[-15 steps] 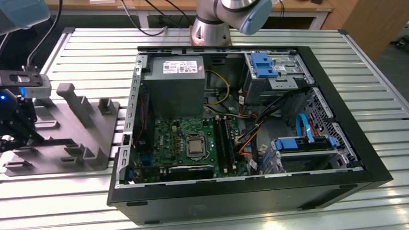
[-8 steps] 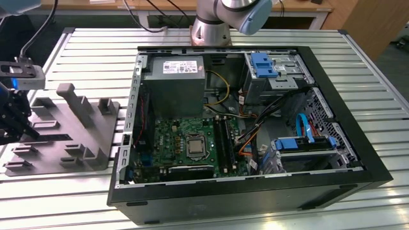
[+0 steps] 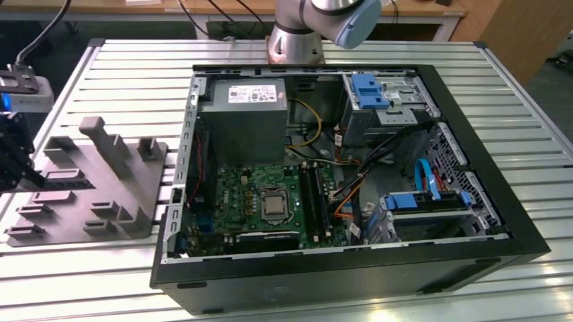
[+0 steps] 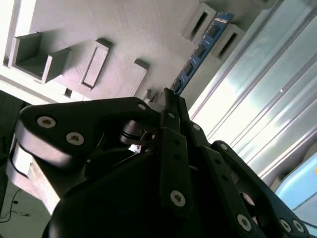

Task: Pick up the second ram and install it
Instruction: 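Pick up the second ram and move it above second insertion slot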

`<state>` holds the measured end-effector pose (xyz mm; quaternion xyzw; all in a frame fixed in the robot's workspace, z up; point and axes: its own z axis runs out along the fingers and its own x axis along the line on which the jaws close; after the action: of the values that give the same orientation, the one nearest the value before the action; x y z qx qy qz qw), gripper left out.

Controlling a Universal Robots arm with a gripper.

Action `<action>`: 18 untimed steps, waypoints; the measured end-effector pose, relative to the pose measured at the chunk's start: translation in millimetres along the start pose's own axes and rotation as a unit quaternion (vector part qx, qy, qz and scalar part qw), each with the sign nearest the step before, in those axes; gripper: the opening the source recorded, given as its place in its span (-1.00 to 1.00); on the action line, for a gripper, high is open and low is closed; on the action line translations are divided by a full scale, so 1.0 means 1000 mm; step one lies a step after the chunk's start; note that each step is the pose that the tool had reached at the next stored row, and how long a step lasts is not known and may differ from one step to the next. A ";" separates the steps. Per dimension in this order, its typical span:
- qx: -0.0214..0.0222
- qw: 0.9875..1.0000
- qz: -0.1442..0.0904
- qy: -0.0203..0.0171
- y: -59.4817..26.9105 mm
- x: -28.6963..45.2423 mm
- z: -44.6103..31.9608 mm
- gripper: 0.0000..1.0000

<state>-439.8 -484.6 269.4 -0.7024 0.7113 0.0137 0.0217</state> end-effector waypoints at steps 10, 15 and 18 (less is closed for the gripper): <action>0.001 1.000 0.000 0.000 -0.0004 -0.0016 -0.0322 -0.73; 0.002 1.000 0.000 0.000 -0.0005 -0.0024 -0.0477 -0.73; 0.002 1.000 0.000 0.000 -0.0007 -0.0029 -0.0574 -0.73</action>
<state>-439.7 -484.6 326.9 -0.7025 0.7112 0.0122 0.0231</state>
